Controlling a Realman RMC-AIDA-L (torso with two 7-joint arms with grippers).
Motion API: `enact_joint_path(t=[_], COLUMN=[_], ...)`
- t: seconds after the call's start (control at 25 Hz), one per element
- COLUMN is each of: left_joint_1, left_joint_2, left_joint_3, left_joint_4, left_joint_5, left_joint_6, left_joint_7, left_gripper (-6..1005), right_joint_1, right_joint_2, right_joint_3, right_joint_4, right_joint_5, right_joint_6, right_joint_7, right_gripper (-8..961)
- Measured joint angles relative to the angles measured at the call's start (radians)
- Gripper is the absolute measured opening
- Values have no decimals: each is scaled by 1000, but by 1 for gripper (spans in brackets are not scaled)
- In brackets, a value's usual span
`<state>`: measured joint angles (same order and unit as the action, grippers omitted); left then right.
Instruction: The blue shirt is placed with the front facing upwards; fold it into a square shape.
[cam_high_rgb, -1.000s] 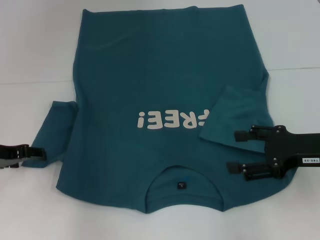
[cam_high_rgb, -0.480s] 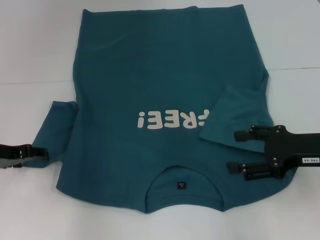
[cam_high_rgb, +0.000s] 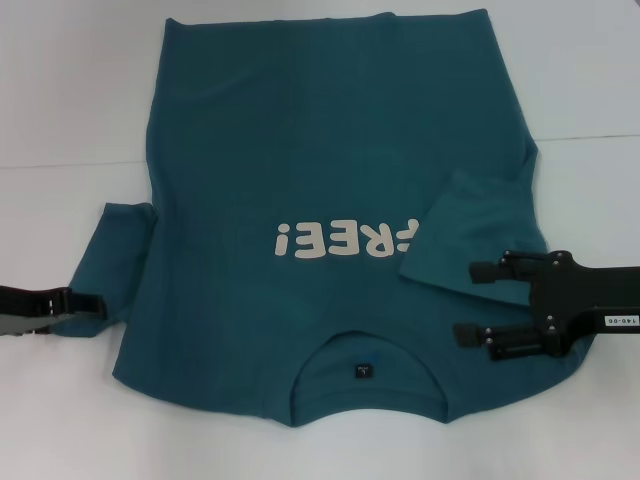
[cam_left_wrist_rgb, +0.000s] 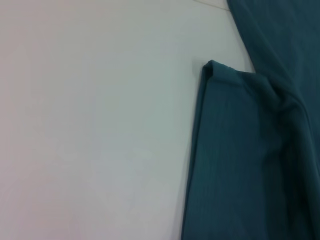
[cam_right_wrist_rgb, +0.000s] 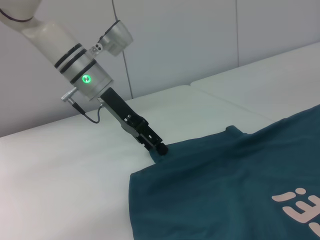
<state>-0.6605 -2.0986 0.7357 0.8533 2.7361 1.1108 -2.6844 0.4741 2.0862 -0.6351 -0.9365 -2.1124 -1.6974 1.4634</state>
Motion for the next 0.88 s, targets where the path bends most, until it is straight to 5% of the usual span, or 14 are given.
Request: enact_joint_path(t=[0.88], left_joint_1=[-8], left_joint_2=[-5], left_joint_3=[1], left_joint_4=[-1], left_joint_5=[-25], left_joint_6=[-5], left_joint_7=[0], left_gripper=[772], right_joint_1=[0], right_joint_2=[0], right_joint_3=[0], right_joint_4=[12], right_joint_5=[-2], right_joint_6=[1], right_joint_7=[-3], right_gripper=[944])
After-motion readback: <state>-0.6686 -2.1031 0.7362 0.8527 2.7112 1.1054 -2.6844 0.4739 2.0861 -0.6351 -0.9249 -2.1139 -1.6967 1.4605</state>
